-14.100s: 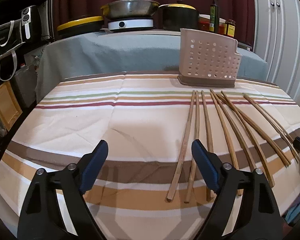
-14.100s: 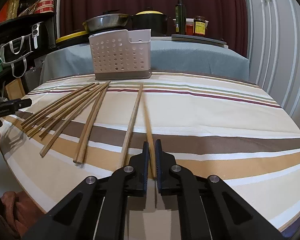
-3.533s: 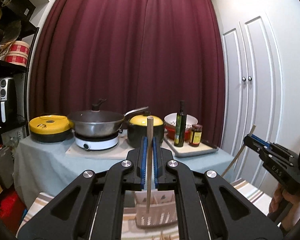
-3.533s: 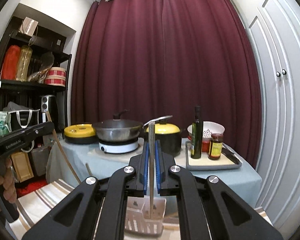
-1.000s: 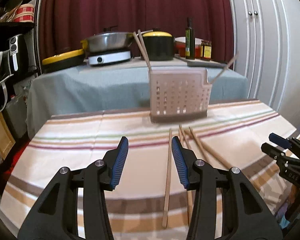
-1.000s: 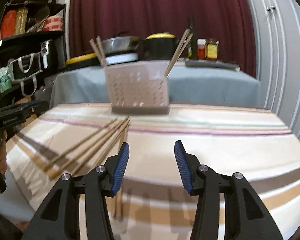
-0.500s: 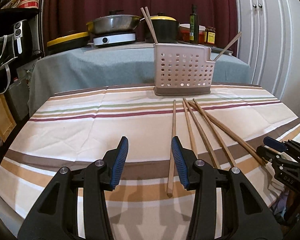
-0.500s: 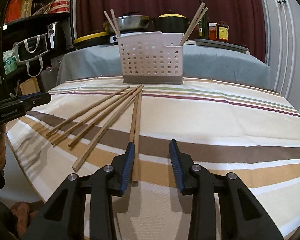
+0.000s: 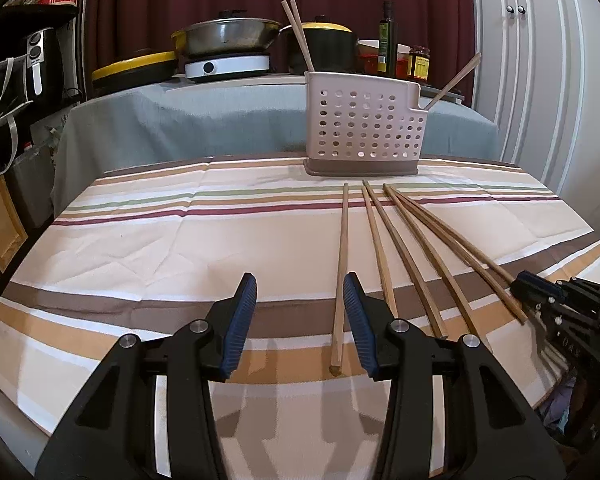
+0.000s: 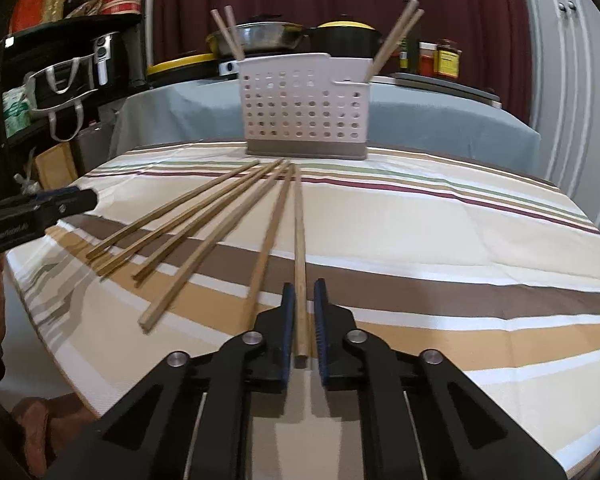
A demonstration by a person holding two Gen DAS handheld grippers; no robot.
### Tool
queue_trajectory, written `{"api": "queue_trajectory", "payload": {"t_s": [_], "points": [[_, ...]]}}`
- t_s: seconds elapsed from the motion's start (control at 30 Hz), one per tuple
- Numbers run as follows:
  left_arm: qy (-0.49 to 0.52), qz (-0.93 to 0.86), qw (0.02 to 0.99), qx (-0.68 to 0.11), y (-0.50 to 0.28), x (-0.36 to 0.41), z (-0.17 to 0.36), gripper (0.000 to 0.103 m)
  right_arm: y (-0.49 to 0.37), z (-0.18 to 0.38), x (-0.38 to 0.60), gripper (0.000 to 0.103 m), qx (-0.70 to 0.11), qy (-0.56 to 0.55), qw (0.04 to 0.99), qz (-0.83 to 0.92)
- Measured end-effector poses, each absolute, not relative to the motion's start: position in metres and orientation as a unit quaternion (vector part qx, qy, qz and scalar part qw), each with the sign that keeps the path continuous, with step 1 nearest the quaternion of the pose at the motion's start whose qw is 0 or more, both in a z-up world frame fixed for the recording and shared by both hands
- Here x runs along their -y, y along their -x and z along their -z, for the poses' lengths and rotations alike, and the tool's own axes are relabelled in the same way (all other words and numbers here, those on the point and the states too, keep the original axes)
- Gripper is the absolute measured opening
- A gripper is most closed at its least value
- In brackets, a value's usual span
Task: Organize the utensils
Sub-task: 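Lower the left gripper and close it on another wooden chopstick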
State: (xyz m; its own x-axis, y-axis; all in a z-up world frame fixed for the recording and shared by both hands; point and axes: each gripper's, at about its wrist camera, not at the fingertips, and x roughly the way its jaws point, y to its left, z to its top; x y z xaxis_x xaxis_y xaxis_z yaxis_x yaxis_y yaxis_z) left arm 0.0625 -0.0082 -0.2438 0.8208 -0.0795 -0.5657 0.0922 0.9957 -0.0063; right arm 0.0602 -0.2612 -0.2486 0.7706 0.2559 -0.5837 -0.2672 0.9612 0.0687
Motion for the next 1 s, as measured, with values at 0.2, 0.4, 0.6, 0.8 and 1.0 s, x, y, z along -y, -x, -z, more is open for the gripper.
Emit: {"api": "queue_trajectory", "payload": {"t_s": [0.2, 0.4, 0.6, 0.8, 1.0], "points": [[-0.017, 0.060, 0.952, -0.300, -0.060, 0.017, 0.252, 0.043, -0.061, 0.249, 0.279, 0.007, -0.308, -0.002, 0.945, -0.105], [-0.028, 0.070, 0.948, -0.309, -0.060, 0.023, 0.263, 0.032, -0.060, 0.250, 0.285, 0.007, -0.306, -0.007, 0.946, -0.103], [-0.034, 0.076, 0.944, -0.319, -0.063, 0.026, 0.276, 0.018, -0.061, 0.251, 0.288, 0.007, -0.302, -0.015, 0.947, -0.108], [-0.038, 0.078, 0.945, -0.315, -0.063, 0.027, 0.277, 0.008, -0.057, 0.253, 0.289, 0.007, -0.292, -0.021, 0.949, -0.115], [-0.040, 0.078, 0.946, -0.314, -0.062, 0.027, 0.278, 0.007, -0.053, 0.254, 0.288, 0.008, -0.282, -0.020, 0.951, -0.127]]}}
